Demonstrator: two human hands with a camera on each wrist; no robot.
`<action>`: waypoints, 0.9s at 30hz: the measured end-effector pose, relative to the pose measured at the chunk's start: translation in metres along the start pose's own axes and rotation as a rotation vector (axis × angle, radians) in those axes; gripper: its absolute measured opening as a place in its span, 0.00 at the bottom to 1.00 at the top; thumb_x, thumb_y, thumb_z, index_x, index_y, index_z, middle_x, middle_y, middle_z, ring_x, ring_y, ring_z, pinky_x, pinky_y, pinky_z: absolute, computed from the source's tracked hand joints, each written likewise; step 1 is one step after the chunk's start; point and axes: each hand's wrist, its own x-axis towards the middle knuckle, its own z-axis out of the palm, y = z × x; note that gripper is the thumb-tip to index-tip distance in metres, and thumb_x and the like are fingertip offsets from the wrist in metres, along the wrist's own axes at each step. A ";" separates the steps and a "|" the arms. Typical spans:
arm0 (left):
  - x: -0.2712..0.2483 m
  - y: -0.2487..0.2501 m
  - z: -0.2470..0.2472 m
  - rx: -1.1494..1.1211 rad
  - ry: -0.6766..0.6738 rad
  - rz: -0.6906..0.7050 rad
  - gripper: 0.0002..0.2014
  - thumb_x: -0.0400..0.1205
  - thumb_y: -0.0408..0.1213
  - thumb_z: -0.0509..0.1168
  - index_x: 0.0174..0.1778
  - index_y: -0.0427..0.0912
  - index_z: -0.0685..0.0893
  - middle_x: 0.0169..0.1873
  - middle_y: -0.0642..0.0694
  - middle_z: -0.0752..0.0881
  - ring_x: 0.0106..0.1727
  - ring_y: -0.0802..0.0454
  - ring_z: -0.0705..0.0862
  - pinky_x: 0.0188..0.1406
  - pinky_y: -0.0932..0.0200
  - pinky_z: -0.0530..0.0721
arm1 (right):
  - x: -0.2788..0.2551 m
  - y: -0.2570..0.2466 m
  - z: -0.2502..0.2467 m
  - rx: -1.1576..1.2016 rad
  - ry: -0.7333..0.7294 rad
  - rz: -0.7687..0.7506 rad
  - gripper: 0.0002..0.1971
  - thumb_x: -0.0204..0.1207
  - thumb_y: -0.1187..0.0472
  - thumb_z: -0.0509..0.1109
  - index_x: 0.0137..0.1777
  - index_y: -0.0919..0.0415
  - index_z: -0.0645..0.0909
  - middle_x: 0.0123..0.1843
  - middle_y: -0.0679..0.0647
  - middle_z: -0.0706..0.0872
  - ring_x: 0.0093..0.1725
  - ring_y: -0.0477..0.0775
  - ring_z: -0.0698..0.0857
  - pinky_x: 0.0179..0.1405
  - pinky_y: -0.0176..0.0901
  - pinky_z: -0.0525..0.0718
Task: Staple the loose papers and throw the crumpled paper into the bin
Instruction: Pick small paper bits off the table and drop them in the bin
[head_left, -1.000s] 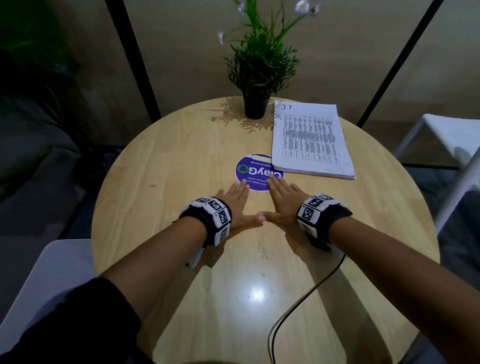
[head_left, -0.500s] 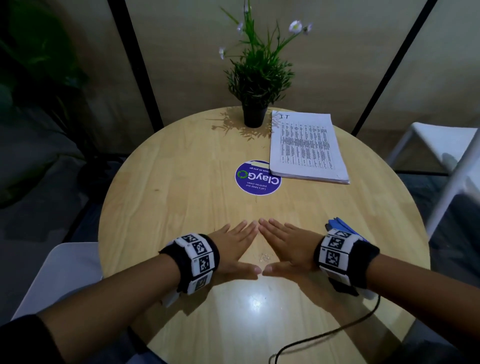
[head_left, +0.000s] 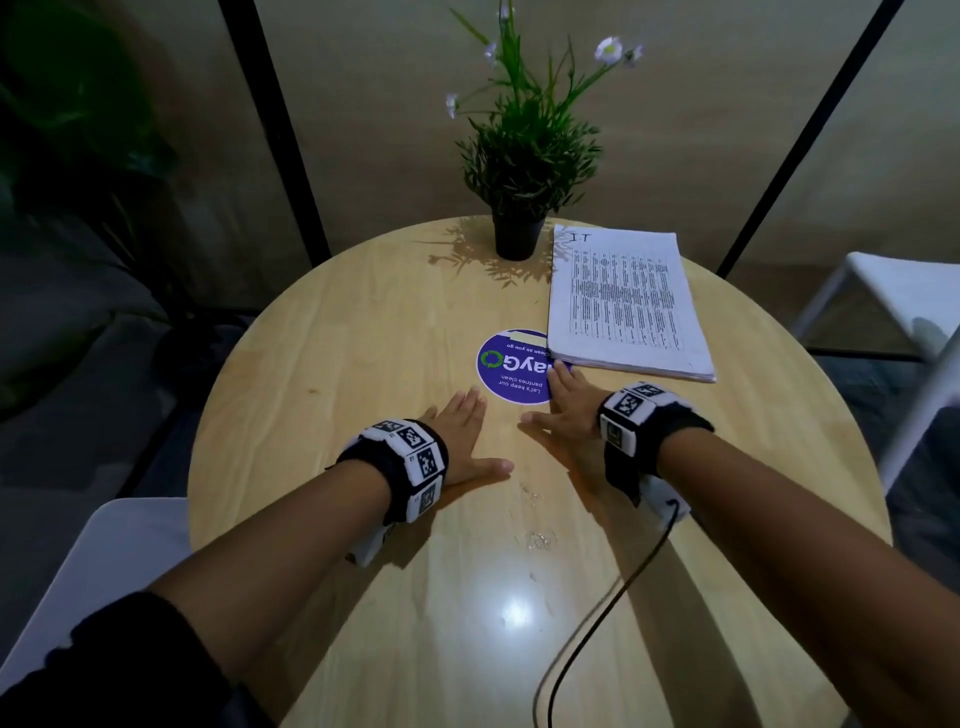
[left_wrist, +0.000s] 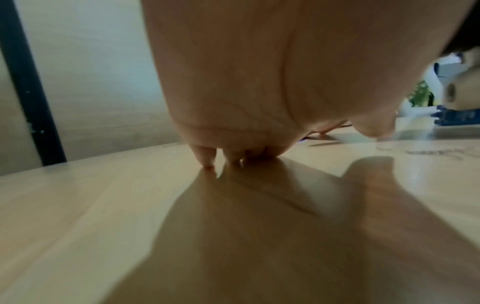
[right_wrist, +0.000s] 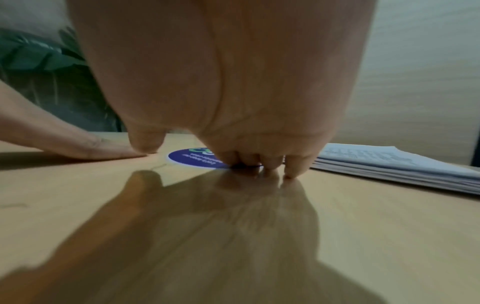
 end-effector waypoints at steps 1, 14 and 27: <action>0.002 -0.001 0.001 0.011 -0.002 0.001 0.49 0.78 0.68 0.48 0.82 0.38 0.35 0.83 0.42 0.34 0.85 0.46 0.38 0.83 0.42 0.48 | 0.007 -0.001 0.001 -0.015 -0.002 0.005 0.46 0.77 0.34 0.55 0.83 0.64 0.41 0.86 0.59 0.43 0.85 0.61 0.46 0.83 0.58 0.54; -0.020 -0.001 0.021 0.048 0.013 0.090 0.49 0.78 0.69 0.46 0.81 0.38 0.33 0.82 0.42 0.32 0.84 0.46 0.36 0.83 0.43 0.45 | -0.041 -0.015 0.021 -0.245 -0.123 -0.388 0.54 0.63 0.22 0.34 0.83 0.58 0.34 0.85 0.54 0.35 0.85 0.57 0.38 0.82 0.56 0.45; -0.107 -0.009 0.044 -0.147 0.057 0.075 0.44 0.82 0.60 0.51 0.82 0.36 0.36 0.83 0.39 0.36 0.85 0.46 0.39 0.83 0.48 0.45 | -0.135 0.004 0.037 0.194 0.018 -0.283 0.25 0.86 0.57 0.52 0.83 0.56 0.55 0.84 0.51 0.58 0.82 0.50 0.61 0.77 0.35 0.56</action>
